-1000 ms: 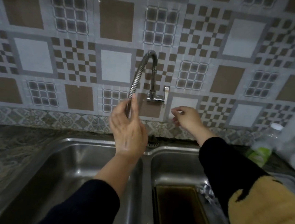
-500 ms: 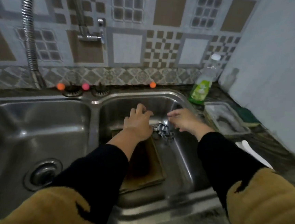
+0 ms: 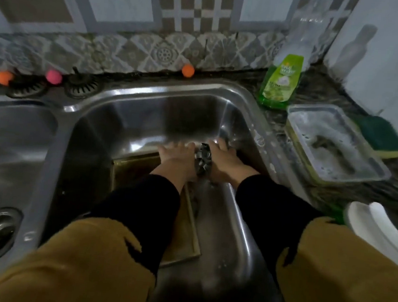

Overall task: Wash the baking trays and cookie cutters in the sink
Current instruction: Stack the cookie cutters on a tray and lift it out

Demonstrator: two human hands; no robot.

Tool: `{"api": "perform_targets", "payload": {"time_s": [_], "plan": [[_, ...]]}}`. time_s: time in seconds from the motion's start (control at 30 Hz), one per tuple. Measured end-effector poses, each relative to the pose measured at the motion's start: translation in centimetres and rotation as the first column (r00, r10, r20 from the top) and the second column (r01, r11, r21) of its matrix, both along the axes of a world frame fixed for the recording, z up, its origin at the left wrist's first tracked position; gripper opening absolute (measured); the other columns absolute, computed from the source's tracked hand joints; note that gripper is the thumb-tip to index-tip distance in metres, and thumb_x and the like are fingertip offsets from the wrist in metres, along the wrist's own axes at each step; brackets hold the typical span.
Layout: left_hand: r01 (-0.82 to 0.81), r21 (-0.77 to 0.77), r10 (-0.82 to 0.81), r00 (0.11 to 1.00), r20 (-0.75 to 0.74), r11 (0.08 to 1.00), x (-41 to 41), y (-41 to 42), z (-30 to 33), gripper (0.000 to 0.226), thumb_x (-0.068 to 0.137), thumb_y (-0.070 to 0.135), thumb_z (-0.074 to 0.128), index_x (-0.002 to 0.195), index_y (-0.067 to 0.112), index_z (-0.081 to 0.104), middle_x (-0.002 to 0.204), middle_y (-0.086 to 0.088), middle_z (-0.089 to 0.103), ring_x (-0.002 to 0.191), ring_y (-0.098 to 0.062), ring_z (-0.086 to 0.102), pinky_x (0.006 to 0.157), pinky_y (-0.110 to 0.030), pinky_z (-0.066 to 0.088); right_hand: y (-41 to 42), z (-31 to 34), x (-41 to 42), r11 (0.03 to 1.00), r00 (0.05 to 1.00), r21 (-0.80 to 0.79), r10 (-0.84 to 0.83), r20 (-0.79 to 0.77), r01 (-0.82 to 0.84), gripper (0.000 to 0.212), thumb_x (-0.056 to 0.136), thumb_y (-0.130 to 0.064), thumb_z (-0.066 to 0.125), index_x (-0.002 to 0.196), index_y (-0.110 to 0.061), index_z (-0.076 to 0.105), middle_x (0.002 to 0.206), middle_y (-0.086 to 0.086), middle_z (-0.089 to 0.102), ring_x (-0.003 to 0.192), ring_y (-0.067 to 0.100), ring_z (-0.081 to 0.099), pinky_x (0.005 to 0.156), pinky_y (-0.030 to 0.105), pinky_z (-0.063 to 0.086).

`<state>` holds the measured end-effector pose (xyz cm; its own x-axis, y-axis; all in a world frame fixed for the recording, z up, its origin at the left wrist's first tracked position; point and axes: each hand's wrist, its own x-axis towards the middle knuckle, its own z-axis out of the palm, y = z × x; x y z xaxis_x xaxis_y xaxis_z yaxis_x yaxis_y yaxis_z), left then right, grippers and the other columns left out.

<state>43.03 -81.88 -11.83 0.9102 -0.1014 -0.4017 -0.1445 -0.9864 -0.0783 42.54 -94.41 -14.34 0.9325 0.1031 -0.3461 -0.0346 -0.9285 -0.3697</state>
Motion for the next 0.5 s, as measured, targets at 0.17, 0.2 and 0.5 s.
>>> {"api": "perform_targets", "payload": {"time_s": [0.17, 0.2, 0.5], "plan": [[0.027, 0.059, -0.029, 0.999, 0.037, 0.998, 1.1, -0.8, -2.5, 0.068, 0.085, 0.053, 0.058, 0.143, 0.029, 0.034, 0.147, -0.002, 0.040, 0.138, -0.028, 0.031, 0.111, -0.057, 0.021, 0.6, -2.6, 0.9, 0.996, 0.996, -0.008, -0.084, 0.003, 0.084, 0.074, 0.083, -0.016, 0.067, 0.144, -0.014, 0.026, 0.150, 0.016, 0.019, 0.134, 0.038, 0.027, 0.106, 0.044, 0.032], [0.042, 0.050, -0.046, 0.997, 0.064, 0.998, 1.1, -0.9, -2.7, 0.061, 0.087, 0.053, 0.054, 0.142, 0.031, 0.037, 0.145, 0.001, 0.044, 0.137, -0.026, 0.032, 0.111, -0.056, 0.019, 0.6, -2.8, 0.8, 0.995, 0.995, 0.008, -0.096, -0.008, 0.096, 0.074, 0.081, -0.017, 0.068, 0.143, -0.013, 0.028, 0.148, 0.018, 0.024, 0.133, 0.038, 0.029, 0.106, 0.042, 0.033], [0.106, -0.036, -0.098, 0.979, 0.176, 0.994, -0.4, -1.2, -1.8, 0.065, 0.082, 0.055, 0.056, 0.138, 0.028, 0.038, 0.128, 0.004, 0.057, 0.127, -0.020, 0.047, 0.117, -0.053, 0.003, 0.2, -1.5, -0.9, 0.973, 0.983, 0.144, -0.182, -0.011, 0.182, 0.067, 0.076, -0.021, 0.071, 0.135, -0.014, 0.040, 0.136, 0.015, 0.043, 0.125, 0.032, 0.043, 0.106, 0.037, 0.039]]}}
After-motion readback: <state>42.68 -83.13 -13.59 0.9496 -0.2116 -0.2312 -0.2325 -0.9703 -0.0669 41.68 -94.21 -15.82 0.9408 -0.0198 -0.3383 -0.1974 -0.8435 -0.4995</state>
